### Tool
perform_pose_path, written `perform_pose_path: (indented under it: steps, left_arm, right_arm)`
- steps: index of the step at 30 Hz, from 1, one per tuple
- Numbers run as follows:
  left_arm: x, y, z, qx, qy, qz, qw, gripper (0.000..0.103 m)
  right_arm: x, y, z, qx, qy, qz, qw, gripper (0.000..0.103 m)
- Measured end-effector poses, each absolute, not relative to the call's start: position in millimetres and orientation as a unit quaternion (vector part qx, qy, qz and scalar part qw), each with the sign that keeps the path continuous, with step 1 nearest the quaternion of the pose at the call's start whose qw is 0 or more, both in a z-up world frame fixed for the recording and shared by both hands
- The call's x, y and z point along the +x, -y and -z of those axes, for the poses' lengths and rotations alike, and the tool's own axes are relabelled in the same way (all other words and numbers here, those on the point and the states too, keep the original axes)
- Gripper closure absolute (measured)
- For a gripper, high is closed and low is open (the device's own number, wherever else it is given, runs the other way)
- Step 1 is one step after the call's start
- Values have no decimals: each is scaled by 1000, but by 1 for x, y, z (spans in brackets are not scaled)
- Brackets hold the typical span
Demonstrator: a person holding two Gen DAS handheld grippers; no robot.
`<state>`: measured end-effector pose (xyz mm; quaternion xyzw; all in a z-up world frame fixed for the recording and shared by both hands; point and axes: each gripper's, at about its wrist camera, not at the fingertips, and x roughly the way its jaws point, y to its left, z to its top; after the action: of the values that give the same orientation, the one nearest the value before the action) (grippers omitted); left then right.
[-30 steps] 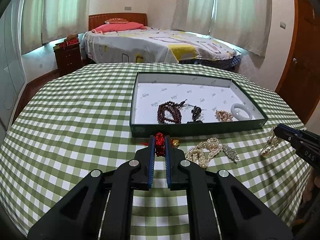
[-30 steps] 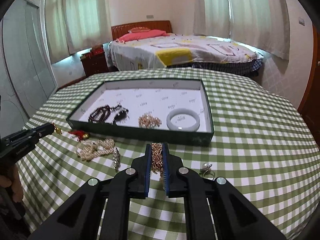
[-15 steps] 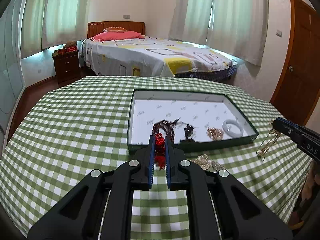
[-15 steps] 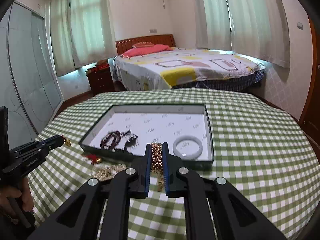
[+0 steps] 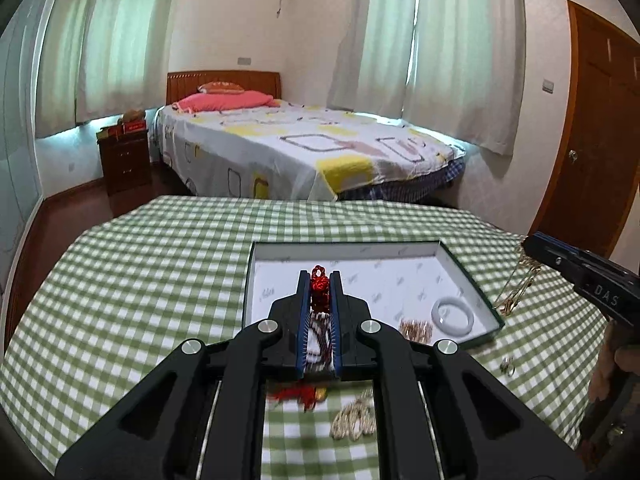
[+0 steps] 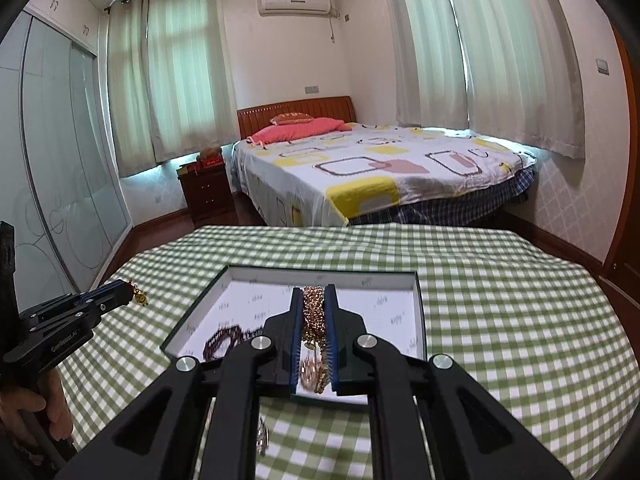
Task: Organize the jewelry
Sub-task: 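Lift and carry the gold chain with the right tool while the left tool carries the tassel over the tray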
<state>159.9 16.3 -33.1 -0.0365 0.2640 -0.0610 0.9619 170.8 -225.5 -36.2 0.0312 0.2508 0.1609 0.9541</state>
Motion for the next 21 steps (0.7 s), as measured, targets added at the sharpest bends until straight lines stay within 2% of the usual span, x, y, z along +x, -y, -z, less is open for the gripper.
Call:
perform_pose_path:
  steps: [12, 21]
  left_arm:
    - [234, -1, 32, -48, -262, 78, 961, 93]
    - [301, 6, 84, -51, -323, 78, 942, 93]
  right_arm:
    - [224, 216, 36, 35, -243, -160, 956, 92]
    - [273, 212, 77, 39, -277, -154, 947, 92]
